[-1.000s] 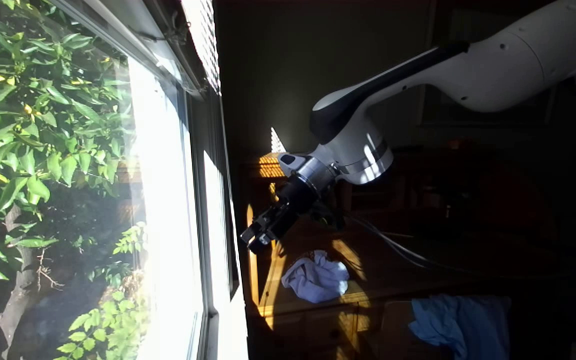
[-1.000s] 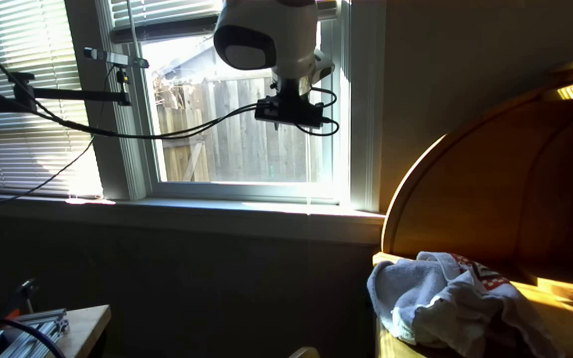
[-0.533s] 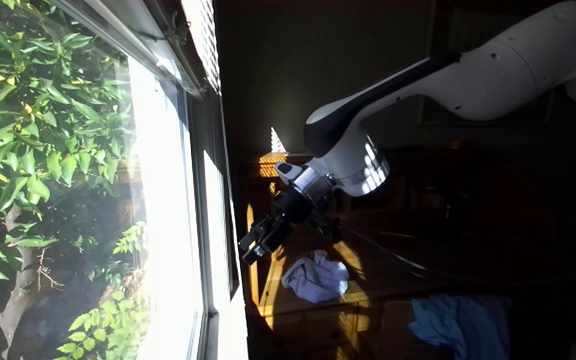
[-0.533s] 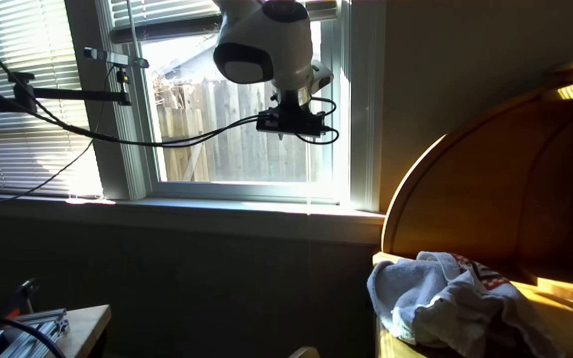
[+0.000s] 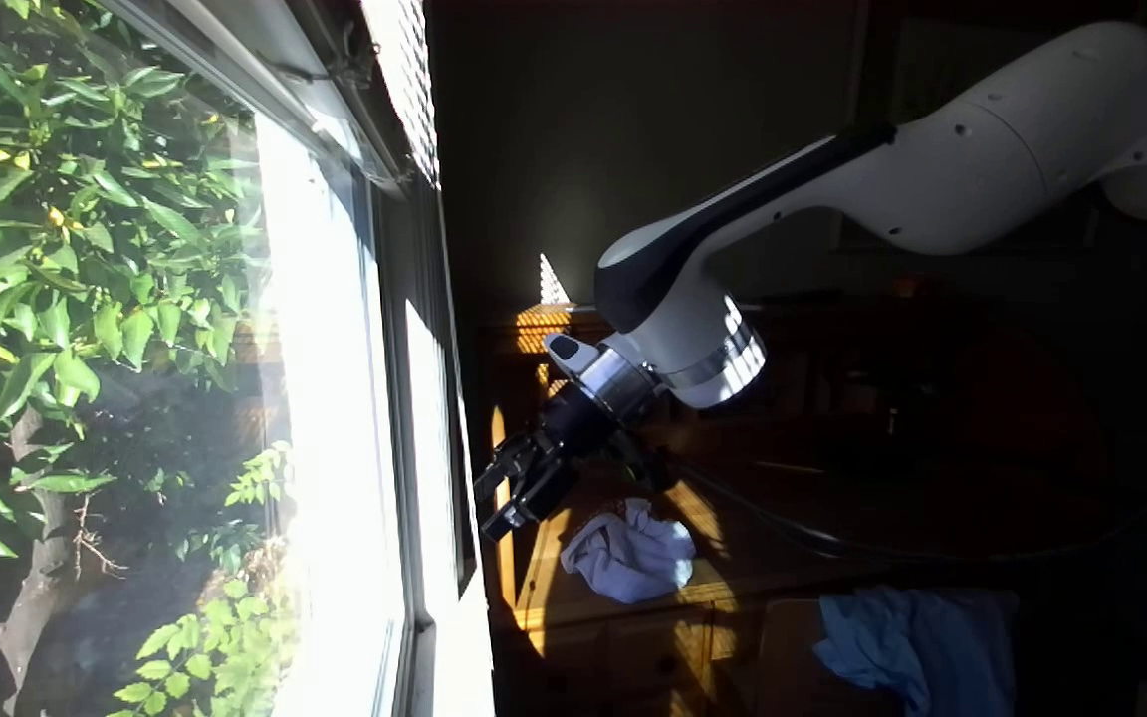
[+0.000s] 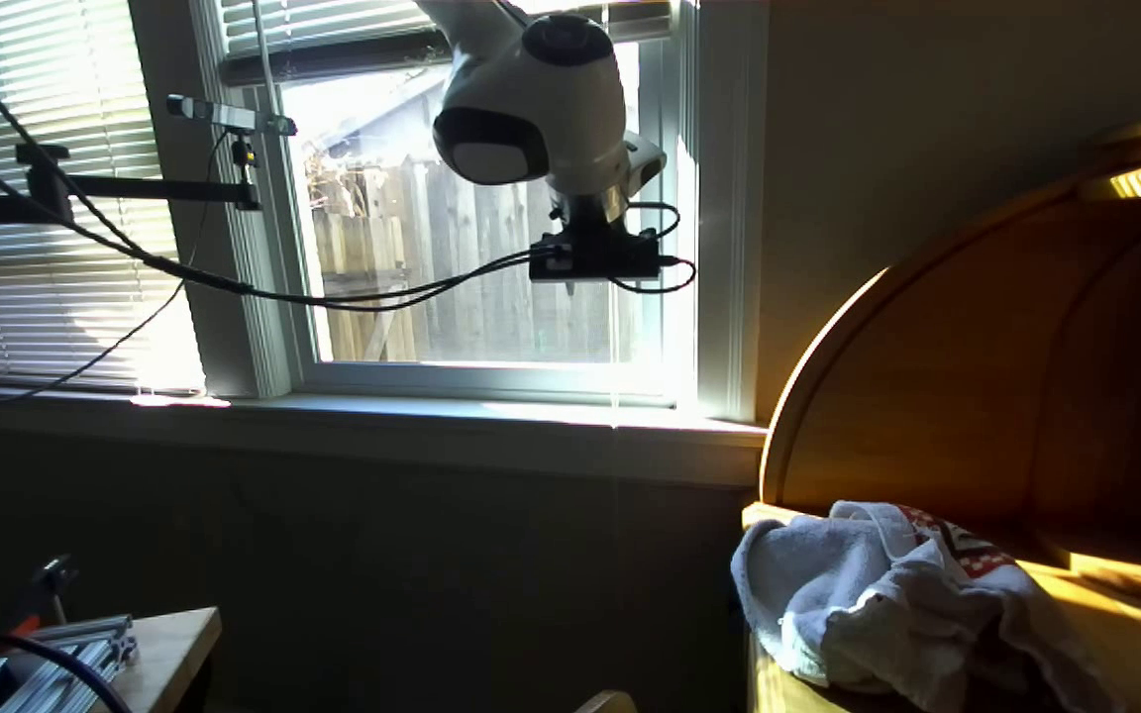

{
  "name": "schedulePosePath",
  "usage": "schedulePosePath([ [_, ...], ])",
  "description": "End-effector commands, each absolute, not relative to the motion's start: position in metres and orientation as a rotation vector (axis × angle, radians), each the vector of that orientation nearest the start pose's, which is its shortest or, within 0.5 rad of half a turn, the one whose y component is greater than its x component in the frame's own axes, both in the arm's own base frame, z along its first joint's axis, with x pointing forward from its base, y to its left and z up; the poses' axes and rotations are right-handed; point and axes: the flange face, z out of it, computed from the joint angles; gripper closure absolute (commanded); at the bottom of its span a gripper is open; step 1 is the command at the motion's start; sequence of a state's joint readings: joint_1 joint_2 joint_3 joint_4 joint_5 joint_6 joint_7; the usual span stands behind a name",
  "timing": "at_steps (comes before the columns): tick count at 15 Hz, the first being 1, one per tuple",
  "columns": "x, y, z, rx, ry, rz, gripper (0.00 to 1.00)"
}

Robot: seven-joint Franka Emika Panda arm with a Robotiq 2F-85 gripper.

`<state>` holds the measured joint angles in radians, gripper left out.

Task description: Close the curtain

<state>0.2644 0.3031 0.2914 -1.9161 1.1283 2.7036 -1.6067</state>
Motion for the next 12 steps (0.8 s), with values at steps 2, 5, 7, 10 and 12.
schedulePosePath([
  [2,0.586,0.308,0.382,-2.001,-1.437,-1.076,0.0],
  [5,0.592,0.313,0.381,-1.961,-1.408,-1.108,0.04],
  [7,0.594,0.315,0.378,-1.957,-1.388,-1.116,0.29],
  [10,0.597,0.317,0.375,-1.958,-1.371,-1.113,0.46],
  [12,0.598,0.317,0.374,-1.964,-1.361,-1.111,0.61],
])
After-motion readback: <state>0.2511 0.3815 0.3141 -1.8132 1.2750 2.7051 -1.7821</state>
